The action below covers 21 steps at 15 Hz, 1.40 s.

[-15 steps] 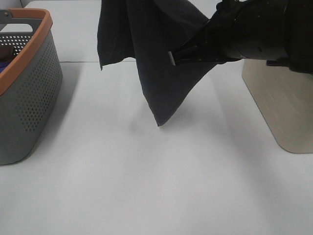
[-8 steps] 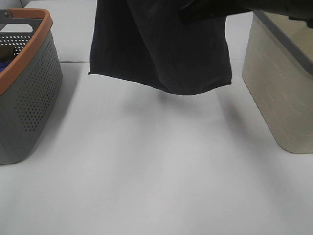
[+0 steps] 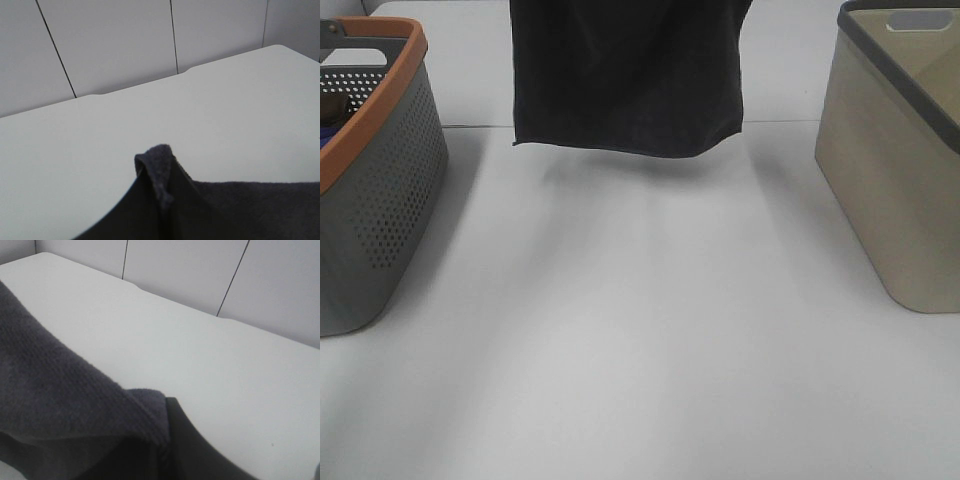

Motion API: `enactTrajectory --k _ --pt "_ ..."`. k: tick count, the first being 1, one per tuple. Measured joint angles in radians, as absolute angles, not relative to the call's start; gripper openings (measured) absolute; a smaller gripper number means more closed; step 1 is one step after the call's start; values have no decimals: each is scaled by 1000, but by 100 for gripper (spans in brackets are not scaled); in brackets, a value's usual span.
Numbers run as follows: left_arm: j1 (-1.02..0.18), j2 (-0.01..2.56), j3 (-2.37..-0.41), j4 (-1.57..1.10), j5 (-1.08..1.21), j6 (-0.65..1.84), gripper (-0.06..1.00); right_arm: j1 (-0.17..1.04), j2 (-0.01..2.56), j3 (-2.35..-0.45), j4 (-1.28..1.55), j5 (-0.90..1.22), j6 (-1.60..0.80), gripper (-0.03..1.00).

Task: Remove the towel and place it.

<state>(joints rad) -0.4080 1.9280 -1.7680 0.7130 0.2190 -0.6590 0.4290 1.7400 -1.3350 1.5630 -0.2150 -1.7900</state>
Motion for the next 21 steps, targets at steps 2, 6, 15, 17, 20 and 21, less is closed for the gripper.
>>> enactTrajectory --k 2,6,15,17,20,21 --pt "-362 2000 -1768 713 141 -676 0 345 1844 -1409 1622 -99 -1790 0" --pt "-360 2141 -1768 675 201 -688 0 281 1981 -1394 1704 -9 -1761 0" --pt "-512 2159 -1769 209 1037 -242 0 283 1894 -1163 376 539 -494 0" --pt "-516 2159 -1769 157 1150 -230 0 283 1851 -1162 141 691 -210 0" --pt "-545 2144 -1732 126 1180 -227 0 285 1844 -1162 118 817 -140 0" --pt "-554 2130 -1686 112 1181 -227 0 285 1844 -1162 123 839 -140 0"
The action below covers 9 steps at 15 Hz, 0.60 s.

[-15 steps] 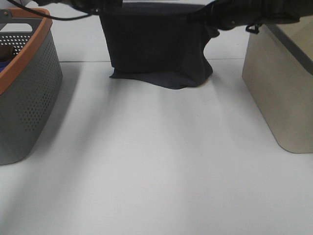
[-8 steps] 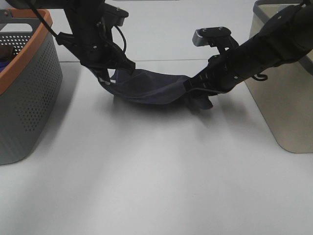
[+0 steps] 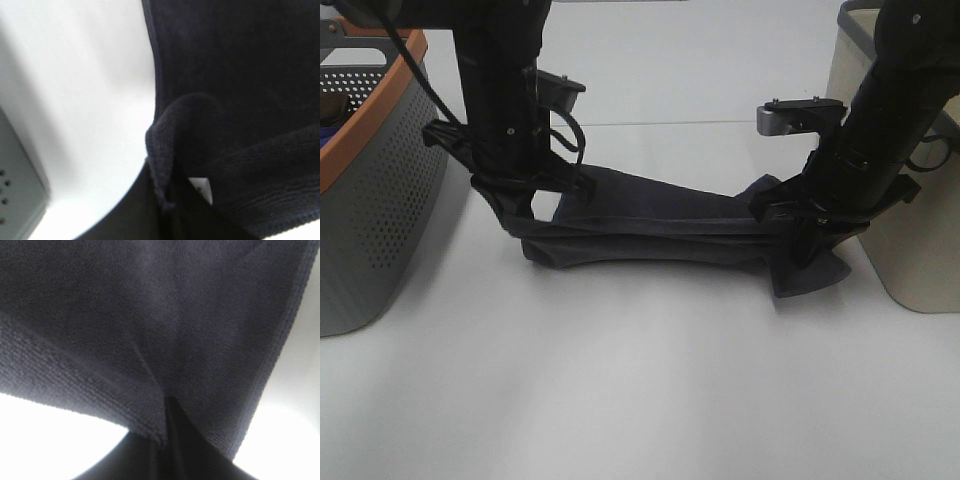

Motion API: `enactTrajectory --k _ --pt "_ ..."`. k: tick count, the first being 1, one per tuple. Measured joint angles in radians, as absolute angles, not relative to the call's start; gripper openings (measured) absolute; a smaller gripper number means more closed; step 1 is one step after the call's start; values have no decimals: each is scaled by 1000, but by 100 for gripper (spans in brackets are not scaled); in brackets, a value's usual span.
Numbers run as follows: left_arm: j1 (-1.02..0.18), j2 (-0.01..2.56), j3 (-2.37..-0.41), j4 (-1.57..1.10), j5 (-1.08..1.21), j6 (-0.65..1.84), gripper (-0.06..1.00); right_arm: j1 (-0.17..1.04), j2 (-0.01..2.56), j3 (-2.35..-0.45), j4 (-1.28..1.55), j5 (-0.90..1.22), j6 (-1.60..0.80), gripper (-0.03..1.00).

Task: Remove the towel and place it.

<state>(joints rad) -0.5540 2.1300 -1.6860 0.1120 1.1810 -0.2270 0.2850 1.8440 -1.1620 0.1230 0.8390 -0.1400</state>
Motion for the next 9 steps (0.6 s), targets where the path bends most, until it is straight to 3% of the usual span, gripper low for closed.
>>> enactTrajectory --k 2,5,6,9 --pt "-571 2115 -1528 20 1190 -222 0 285 1844 -1162 138 915 -140 10" --pt "-591 2112 -1417 -9 1205 -223 3 285 1844 -1135 197 1006 -152 49" --pt "-600 2112 -1395 -15 1205 -225 12 285 1844 -1112 224 1027 -162 60" --pt "-611 2096 -1384 -51 1206 -205 69 285 1842 -1093 255 1095 -169 73"
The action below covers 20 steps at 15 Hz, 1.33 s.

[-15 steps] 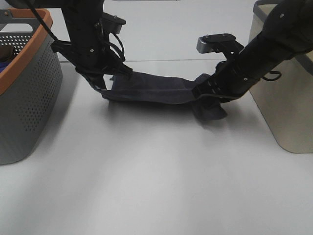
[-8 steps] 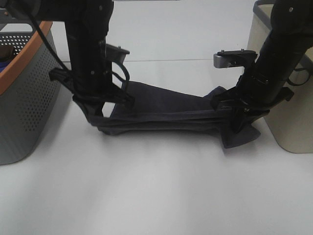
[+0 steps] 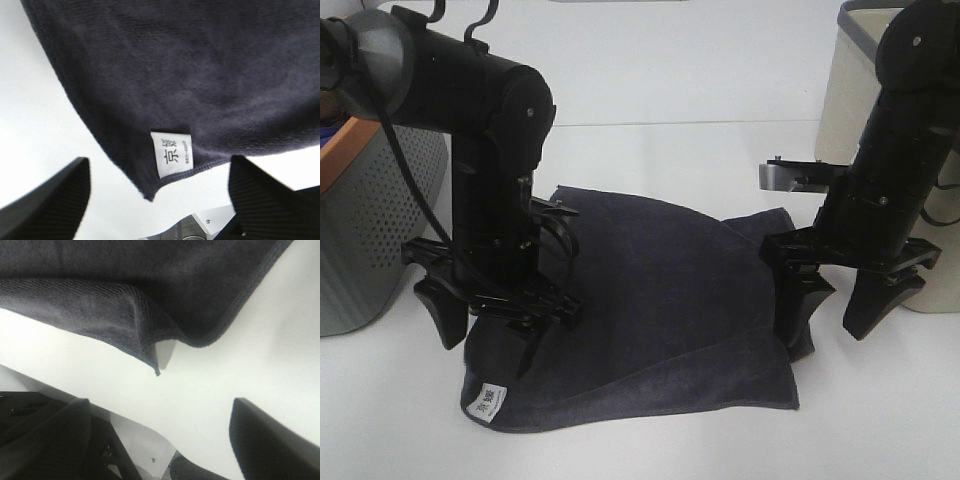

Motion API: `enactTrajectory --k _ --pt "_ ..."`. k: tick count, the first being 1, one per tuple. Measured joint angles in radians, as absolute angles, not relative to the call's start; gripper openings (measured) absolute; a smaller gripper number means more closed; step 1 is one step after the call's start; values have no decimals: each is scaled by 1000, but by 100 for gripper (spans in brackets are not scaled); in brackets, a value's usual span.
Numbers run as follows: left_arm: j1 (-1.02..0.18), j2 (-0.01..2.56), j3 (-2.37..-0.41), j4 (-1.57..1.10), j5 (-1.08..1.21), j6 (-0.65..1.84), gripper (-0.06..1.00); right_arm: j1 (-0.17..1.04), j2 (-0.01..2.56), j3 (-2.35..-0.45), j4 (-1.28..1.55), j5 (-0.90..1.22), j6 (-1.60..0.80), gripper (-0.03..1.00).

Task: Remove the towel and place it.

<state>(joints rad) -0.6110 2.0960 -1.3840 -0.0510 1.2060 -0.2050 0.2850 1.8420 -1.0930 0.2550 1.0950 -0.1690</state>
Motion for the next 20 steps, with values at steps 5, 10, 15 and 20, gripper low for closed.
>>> enactTrajectory --k 5,10,15,20 --pt "-610 1905 -1387 19 1208 -172 86 285 1696 -1093 318 1165 -169 74" --pt "-610 1484 -1313 170 1206 -271 86 284 1388 -1079 331 1202 -169 74" --pt "-610 969 -917 165 1208 -345 86 284 952 -858 246 1207 -146 74" --pt "-610 445 -562 164 1223 -356 86 284 498 -558 92 1208 -116 74"
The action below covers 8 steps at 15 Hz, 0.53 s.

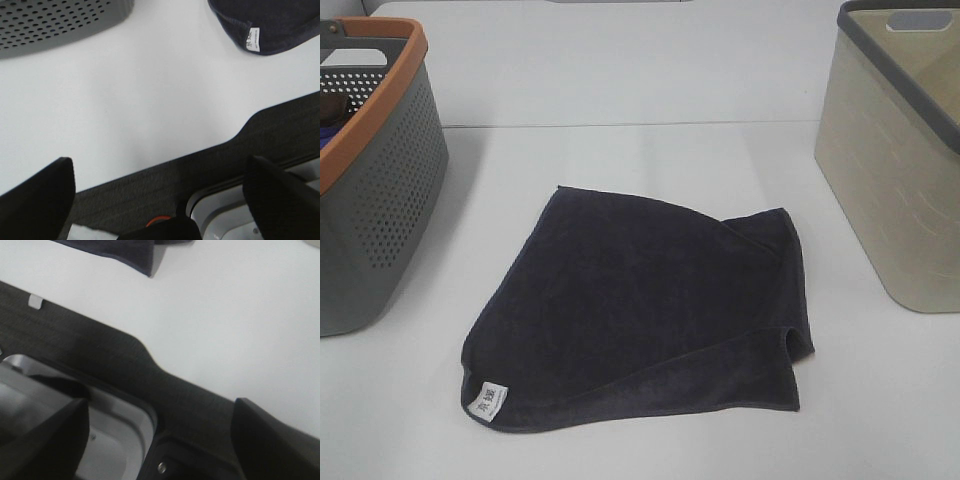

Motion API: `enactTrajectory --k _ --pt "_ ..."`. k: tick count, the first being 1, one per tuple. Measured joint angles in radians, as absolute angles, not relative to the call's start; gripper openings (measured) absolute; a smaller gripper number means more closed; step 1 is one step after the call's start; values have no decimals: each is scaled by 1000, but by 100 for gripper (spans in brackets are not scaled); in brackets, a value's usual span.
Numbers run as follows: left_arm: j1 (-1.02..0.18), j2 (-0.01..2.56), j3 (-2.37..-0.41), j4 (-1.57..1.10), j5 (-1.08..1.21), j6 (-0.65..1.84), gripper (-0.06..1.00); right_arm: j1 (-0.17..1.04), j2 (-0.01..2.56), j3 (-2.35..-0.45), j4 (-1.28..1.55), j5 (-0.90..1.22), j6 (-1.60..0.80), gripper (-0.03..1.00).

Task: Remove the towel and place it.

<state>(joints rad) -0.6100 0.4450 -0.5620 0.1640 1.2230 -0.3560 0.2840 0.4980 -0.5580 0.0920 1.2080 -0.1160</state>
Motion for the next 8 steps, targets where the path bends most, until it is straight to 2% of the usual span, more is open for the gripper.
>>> enactTrajectory --k 4,8 --pt "-610 145 -544 137 1172 -209 86 284 189 -509 72 1078 -116 74" --pt "-610 40 -544 17 1157 -28 86 284 45 -504 69 1072 -116 74"
